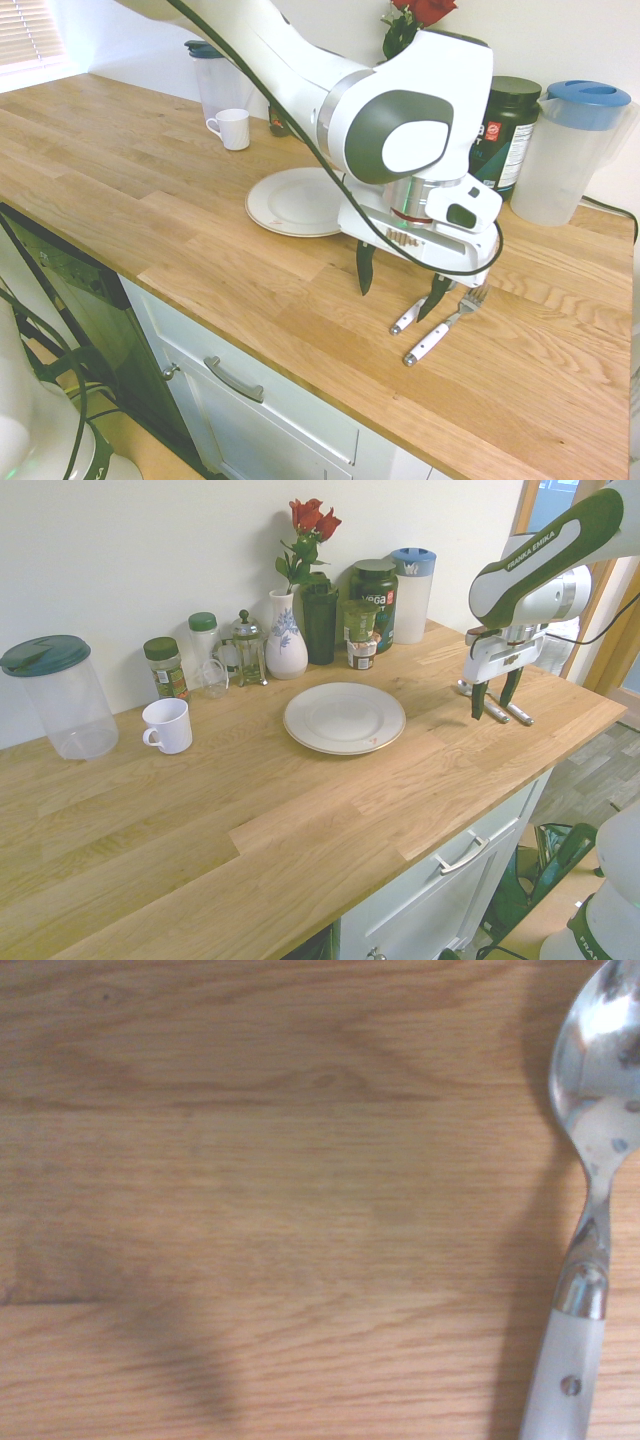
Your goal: Put the spoon into the plate
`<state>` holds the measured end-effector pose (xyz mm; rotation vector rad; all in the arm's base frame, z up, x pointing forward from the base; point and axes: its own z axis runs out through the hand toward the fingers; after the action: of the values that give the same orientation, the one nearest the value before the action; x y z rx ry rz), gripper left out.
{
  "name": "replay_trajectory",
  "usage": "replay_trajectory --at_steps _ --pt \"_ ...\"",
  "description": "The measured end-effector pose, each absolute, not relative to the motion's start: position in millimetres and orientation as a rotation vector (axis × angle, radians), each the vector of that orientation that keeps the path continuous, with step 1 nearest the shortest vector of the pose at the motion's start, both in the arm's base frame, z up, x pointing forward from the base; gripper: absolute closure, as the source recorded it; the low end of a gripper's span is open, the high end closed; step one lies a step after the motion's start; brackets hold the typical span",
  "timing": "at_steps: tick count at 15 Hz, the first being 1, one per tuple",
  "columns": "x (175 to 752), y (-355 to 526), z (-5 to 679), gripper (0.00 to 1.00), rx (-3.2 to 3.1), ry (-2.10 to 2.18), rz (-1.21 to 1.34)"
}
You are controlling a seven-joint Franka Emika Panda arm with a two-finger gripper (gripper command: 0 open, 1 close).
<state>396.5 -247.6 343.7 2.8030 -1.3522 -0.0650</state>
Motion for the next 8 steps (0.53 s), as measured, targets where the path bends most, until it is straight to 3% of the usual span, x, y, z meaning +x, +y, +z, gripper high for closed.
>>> replay_trajectory --at_steps 8 --pt "405.7 -245.5 332.0 1.0 2.751 -1.399 -0.076"
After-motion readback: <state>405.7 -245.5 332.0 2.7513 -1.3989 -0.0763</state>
